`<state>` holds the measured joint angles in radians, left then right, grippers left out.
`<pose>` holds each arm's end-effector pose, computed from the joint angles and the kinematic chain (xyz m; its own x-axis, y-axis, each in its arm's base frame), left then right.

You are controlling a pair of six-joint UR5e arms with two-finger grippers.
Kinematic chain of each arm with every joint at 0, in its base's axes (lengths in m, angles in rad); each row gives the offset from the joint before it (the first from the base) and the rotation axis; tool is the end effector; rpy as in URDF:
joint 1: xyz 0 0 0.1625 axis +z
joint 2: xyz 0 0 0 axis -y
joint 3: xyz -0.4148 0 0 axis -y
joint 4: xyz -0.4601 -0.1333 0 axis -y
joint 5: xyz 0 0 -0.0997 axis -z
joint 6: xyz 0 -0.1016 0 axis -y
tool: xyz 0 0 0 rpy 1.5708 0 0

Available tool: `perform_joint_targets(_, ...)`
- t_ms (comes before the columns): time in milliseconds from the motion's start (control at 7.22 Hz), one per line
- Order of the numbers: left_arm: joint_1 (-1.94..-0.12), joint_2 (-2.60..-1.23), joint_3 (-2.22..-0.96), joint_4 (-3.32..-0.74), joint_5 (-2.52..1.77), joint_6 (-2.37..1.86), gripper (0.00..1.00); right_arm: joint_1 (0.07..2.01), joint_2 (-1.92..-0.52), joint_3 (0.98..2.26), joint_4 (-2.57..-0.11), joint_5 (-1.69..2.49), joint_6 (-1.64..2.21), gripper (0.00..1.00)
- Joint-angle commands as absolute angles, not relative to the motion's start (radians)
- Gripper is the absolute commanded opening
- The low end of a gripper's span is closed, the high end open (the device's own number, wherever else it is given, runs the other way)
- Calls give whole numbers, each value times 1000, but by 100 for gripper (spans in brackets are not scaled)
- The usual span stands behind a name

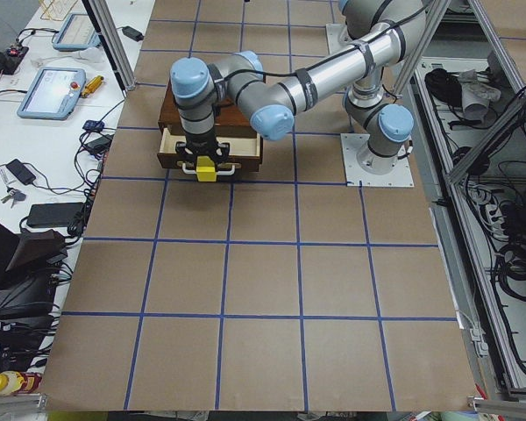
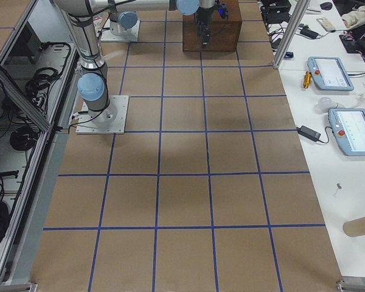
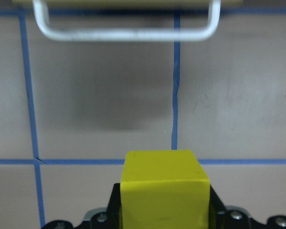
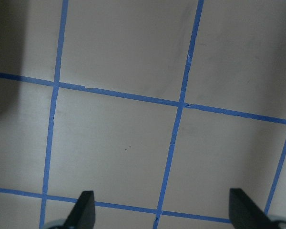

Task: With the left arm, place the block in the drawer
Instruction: 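Lift the yellow cube and carry it over the open drawer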

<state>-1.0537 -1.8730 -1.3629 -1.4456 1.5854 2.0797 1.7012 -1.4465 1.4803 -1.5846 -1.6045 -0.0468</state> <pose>0.2237 -0.6600 0.4167 -0.0081 0.9998 -0.0199 0.9996 0.0087 0.0278 0.2080 -0.5869 0.4550 -0.9837 -0.1769 0.0327 -0.1762 0.9841 0.0215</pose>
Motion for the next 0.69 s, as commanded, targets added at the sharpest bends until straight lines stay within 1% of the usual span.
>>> perform_joint_targets(0,-1207,-1879,-1359,-1457,1577,1938,0,1701,-1447,1480,-1585,-1605,-48,100)
perform_joint_targets(277,-1226,-1926,-1379,-1424,1562,1934,0,1701,-1447,1480,-1585,-1605,-46,100)
perform_joint_targets(554,-1227,-1979,-1437,-1329,1559,1931,0,1701,-1447,1480,-1585,-1605,-46,100)
